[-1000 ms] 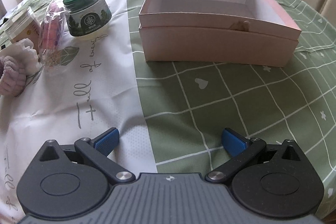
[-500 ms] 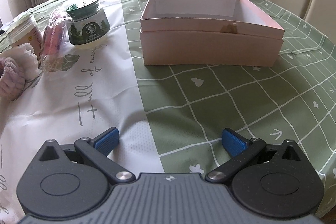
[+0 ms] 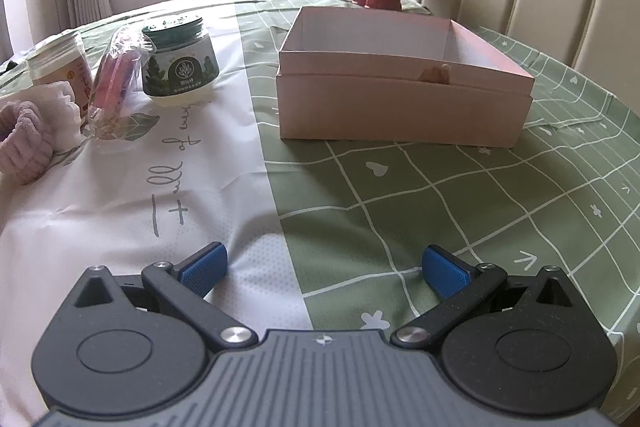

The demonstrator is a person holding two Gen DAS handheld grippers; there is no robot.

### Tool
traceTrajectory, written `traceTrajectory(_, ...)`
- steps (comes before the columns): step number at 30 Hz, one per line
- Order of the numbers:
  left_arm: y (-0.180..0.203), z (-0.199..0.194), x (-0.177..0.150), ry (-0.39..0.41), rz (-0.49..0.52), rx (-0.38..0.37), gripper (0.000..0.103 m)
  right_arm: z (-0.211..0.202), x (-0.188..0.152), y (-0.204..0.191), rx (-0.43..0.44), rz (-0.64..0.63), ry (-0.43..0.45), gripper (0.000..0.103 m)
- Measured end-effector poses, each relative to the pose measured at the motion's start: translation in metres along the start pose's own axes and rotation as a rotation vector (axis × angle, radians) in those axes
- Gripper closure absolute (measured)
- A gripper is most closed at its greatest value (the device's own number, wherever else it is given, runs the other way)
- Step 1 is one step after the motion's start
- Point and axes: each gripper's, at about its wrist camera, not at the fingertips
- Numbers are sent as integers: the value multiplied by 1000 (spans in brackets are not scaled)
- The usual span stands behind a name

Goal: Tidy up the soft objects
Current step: 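Grasp the black cable with the left tool while the right tool grasps a black clip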

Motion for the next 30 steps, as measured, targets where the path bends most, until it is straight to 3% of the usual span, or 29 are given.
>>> traceTrajectory(4,2,40,1,-109,-10,100,82,0,-1,-2,-8,-5,8,0)
traceTrajectory(6,5,55,-3,-140,-2,111,78,0,0,-1,-8,-11,2,0)
traceTrajectory(9,6,63,-6,-90,32,134,79,2,4,1,9,-20,-25,0)
traceTrajectory(13,6,59,-5,-81,27,119,79,1,12,-1,18,-74,-52,0)
traceTrajectory(14,8,56,-6,-78,50,107,80,-2,17,-4,24,-105,-57,5)
traceTrajectory(17,8,55,-9,-63,108,77,80,-22,42,-23,143,-214,7,12)
traceTrajectory(21,7,58,-10,-62,126,21,83,-51,93,-86,309,-416,147,12)
traceTrajectory(24,0,60,-10,-55,100,-21,83,-56,147,-160,487,-529,202,14)
traceTrajectory(28,-6,59,-12,-45,74,-60,83,-27,222,-264,657,-631,115,29)
traceTrajectory(30,-9,60,-11,-60,60,-76,83,1,254,-314,655,-681,37,32)
Point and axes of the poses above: each gripper's, at about its wrist camera, not at the fingertips, and z roughly the way its jaws point, y to its right, x to its top, and after that the axes turned 12 degrees about -z, right-handed
